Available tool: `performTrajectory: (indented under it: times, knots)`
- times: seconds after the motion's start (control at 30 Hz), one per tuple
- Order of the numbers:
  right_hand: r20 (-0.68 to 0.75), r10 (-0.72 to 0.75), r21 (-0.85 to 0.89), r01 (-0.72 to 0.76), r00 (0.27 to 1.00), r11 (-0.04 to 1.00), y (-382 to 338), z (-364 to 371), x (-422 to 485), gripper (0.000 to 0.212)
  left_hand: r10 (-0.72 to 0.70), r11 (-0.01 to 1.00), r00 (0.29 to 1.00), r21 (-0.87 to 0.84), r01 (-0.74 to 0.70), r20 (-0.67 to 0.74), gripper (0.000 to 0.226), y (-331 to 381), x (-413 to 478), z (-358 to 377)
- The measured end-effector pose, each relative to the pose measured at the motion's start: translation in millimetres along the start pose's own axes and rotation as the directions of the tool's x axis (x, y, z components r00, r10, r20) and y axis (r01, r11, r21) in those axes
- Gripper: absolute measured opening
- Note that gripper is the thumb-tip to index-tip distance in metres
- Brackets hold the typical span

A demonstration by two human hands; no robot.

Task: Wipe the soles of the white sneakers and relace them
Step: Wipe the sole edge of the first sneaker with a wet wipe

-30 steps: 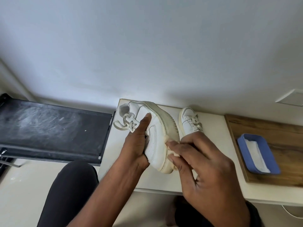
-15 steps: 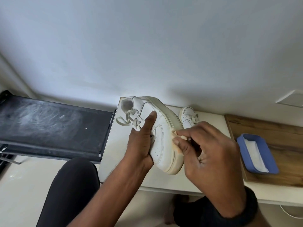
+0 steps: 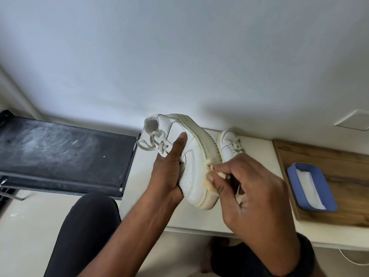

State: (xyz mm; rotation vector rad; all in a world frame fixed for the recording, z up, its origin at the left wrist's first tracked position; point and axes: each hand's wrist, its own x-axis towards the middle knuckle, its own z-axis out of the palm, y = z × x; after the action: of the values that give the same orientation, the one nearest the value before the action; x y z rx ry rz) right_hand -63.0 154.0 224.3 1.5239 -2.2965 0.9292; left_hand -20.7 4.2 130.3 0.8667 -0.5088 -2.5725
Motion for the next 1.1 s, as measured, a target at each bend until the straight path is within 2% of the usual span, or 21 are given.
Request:
performTrajectory:
  times: [0.23,0.37,0.5,0.67,0.77,0.87,1.0,1.1]
  knots:
    - [0.02,-0.047,0.002,0.047,0.999,0.999,-8,9,-17,0.007,-0.081,0.997,0.997,0.001,0.081,-0.004,0.06,6,2,-4]
    - [0.037,-0.058,0.009,0.058,0.998,0.998,-9,9,-29,0.006,-0.061,0.998,0.998,-0.007,0.061,-0.03,0.057,6,3,-4]
    - [0.033,-0.041,0.012,0.04,0.999,0.999,-6,1,-9,0.013,-0.054,0.998,0.998,0.032,0.053,0.015,0.063,7,0,-3]
    - [-0.018,-0.014,0.005,0.014,1.0,1.0,2,-1,6,0.011,-0.052,0.998,0.998,0.041,0.05,0.043,0.068,8,2,-6]
    - [0.019,-0.041,0.039,0.04,0.999,0.998,-2,2,-9,0.016,-0.028,0.999,0.999,0.032,0.027,0.026,0.05,12,1,-6]
    - [0.015,-0.042,0.068,0.041,0.999,0.997,-4,6,-26,0.011,-0.032,0.999,0.999,0.01,0.031,0.042,0.037,14,-4,-2]
    - [-0.009,0.005,0.067,-0.005,1.0,0.998,-2,1,-17,0.01,-0.01,0.998,1.0,0.061,0.009,0.012,0.056,14,-7,2]
    - [-0.012,0.103,0.122,-0.101,0.995,0.987,5,-5,4,0.014,0.017,0.996,0.999,0.09,-0.02,0.033,0.064,12,-7,3]
